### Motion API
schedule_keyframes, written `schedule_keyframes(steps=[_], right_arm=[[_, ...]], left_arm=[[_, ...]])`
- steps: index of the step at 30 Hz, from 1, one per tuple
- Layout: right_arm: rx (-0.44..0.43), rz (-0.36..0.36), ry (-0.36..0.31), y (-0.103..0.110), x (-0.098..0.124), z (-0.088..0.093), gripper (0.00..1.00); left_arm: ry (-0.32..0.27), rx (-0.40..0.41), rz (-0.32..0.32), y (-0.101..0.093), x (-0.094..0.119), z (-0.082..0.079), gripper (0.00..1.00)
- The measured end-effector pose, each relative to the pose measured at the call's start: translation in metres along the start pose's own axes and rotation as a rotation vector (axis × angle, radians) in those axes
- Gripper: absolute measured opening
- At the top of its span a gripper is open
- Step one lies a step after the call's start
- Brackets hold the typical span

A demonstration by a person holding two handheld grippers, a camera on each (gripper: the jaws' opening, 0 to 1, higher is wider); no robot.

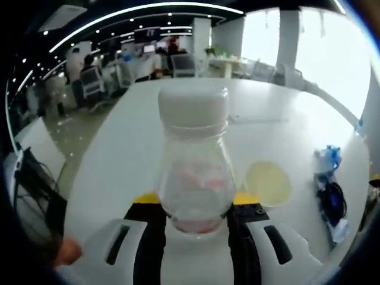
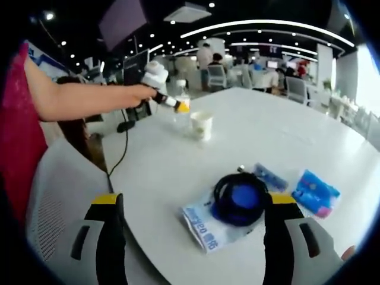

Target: Arrange the tabletop items into an orderly group along one side of the table until the central work area is clear of visible clutter.

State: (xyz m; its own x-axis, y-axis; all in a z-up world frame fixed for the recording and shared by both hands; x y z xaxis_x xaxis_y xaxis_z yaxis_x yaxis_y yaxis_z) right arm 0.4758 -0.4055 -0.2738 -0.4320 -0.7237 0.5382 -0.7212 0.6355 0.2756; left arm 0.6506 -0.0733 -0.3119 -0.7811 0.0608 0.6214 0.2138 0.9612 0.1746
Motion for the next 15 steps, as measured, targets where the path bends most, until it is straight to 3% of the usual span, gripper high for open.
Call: schedule_keyframes(steps=[15], right_arm=[[-0.004,0.005,0.005,-0.0007,0.0014,0.0011,0.97]], left_arm=[[-0.002,0.014,-0.01,-0.0023,-0.0085,0.0037,0.38]])
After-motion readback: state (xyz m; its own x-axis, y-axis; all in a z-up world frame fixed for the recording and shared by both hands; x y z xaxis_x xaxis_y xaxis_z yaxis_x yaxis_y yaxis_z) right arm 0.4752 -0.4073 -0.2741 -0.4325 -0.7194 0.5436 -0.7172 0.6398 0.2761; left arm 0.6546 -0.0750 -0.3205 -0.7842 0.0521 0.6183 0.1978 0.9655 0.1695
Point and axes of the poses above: the point that each gripper's makers call its tool centre point, and the gripper's own axes: x roughly backward along the fingers, y roughly to its left, z roughly out of its underside, the point moved 1 cm from there along x, roughly backward along the fingers, and after that the axes turned 15 degrees about -x, right-handed, at the moved point
